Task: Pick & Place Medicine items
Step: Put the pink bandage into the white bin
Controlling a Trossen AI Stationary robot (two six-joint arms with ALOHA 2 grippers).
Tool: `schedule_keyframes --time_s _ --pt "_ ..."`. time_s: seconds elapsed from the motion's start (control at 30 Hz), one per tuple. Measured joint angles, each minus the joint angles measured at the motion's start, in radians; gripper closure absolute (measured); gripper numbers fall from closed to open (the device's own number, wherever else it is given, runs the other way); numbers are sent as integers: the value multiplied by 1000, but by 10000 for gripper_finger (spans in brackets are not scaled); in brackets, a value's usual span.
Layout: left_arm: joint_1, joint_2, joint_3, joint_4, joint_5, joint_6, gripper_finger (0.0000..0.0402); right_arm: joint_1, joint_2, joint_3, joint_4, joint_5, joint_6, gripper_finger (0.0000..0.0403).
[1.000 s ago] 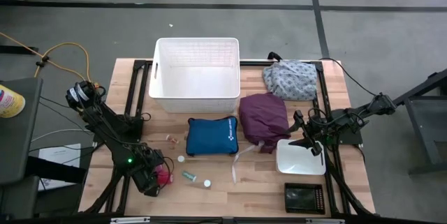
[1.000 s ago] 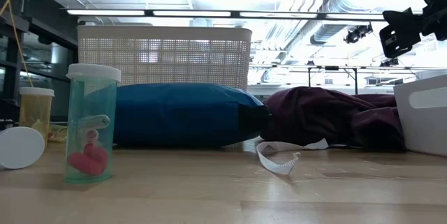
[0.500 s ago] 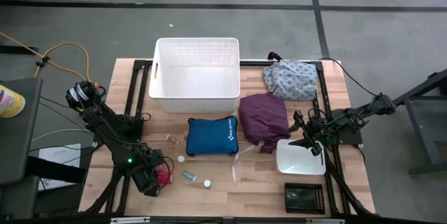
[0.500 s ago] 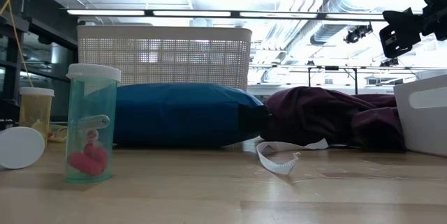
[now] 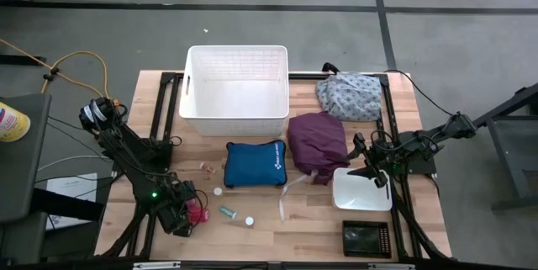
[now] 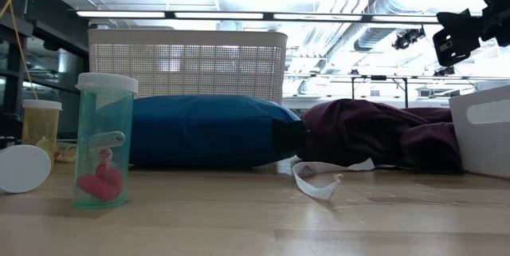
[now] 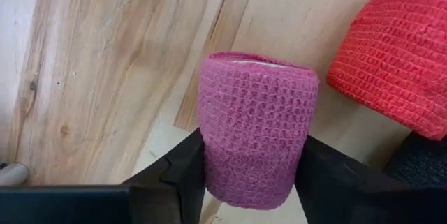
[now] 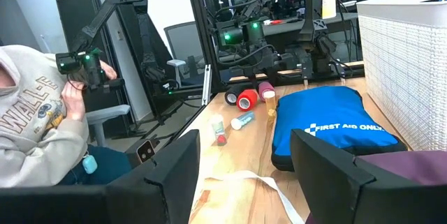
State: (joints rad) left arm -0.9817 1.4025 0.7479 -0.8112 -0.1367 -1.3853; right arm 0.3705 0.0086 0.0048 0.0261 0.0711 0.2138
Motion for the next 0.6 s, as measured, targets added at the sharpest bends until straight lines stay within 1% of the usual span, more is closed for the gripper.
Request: schedule_keyframes --time_s 0.2,0.3,0.4,0.6 --pt "0 0 0 0 -5 3 234 0 0 0 0 0 0 192" --pt "0 -21 0 -15 -34 8 234 0 0 0 0 0 0 192" --pt "0 -80 0 -55 -73 8 234 0 0 0 0 0 0 192" --pt "0 -254 0 -140 -167 3 235 0 0 0 0 0 0 192"
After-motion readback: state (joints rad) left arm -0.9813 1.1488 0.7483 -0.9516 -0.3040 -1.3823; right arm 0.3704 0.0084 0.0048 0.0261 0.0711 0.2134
